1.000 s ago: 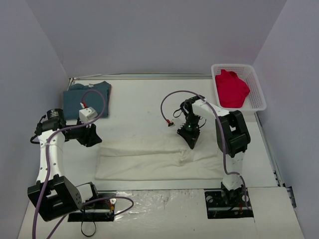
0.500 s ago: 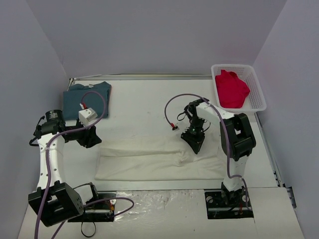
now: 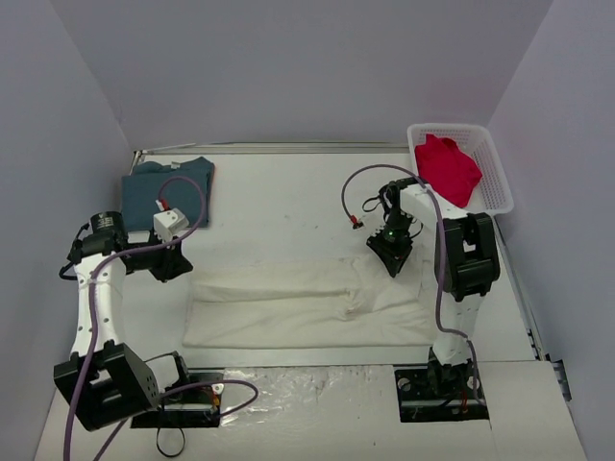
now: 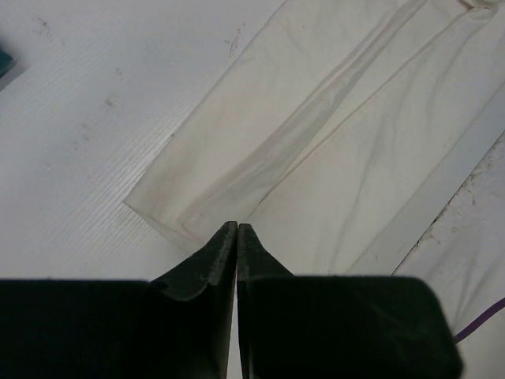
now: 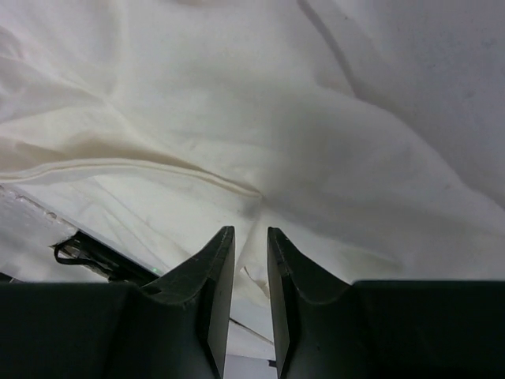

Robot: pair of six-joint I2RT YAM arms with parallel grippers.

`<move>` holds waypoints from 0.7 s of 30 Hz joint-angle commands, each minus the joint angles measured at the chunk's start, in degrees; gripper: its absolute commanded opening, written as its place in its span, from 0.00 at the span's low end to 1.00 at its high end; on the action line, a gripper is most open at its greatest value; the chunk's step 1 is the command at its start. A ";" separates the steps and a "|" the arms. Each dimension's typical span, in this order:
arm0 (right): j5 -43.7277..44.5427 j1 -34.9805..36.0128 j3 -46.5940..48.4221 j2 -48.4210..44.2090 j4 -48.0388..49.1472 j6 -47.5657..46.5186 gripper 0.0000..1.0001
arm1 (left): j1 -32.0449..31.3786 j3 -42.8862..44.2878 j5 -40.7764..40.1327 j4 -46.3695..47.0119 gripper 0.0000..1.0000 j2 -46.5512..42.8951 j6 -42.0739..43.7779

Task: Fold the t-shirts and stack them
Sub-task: Fold the other side of the tshirt into a rectangle

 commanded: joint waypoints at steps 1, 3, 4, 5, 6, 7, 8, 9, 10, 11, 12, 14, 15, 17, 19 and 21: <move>2.32 -0.62 -0.48 1.66 -0.53 0.10 0.19 | -0.91 -0.05 2.45 -0.97 0.03 5.43 5.17; 3.02 -0.97 -1.18 1.67 0.08 0.36 0.15 | -3.37 1.09 1.93 -3.52 0.02 8.34 8.68; 3.11 -1.15 -1.44 1.40 0.43 0.36 0.14 | -4.16 1.62 1.06 -5.62 0.02 9.84 11.40; 3.20 -1.41 -1.79 1.14 0.70 0.54 0.13 | -4.95 1.97 0.53 -5.99 0.02 12.37 12.29; 3.37 -1.50 -2.32 1.05 0.87 0.63 0.13 | -6.35 1.88 -0.35 -5.82 0.02 13.44 12.39; 3.37 -1.59 -2.67 0.70 1.14 0.63 0.13 | -7.15 1.71 -3.32 -3.03 0.02 15.54 11.26; 3.37 -1.76 -2.94 0.61 1.40 0.71 0.13 | -7.94 1.36 -4.65 -1.52 0.02 16.43 10.20; 3.63 -1.85 -3.20 0.52 1.58 0.71 0.13 | -9.25 0.66 -5.71 -0.29 0.02 17.40 9.15; 3.72 -1.94 -3.46 0.52 2.01 0.89 0.13 | -10.05 0.22 -6.94 3.12 0.02 18.19 8.01; 3.73 -2.29 -3.47 0.96 2.28 1.15 0.13 | -11.45 0.56 -9.73 4.02 0.02 20.11 6.08; 3.73 -2.47 -3.29 1.22 2.46 1.24 0.12 | -11.98 0.65 -10.63 4.90 0.02 21.00 5.45; 3.81 -2.64 -3.03 1.66 2.55 1.42 0.13 | -13.56 0.83 -14.92 8.24 0.02 23.55 2.74; 3.81 -2.64 -2.85 2.19 2.72 1.42 0.12 | -15.31 1.26 -16.17 8.68 0.02 24.43 2.64; 3.99 -2.73 -2.50 2.72 2.98 1.68 0.12 | -16.55 1.53 -19.85 10.35 0.02 26.63 1.76; 4.16 -2.82 -2.24 3.68 2.99 1.68 0.12 | -17.61 1.71 -21.88 12.37 0.02 28.65 0.44; 4.60 -2.82 -1.97 4.56 3.25 1.68 0.12 | -18.58 2.23 -25.22 12.82 0.02 30.49 -0.44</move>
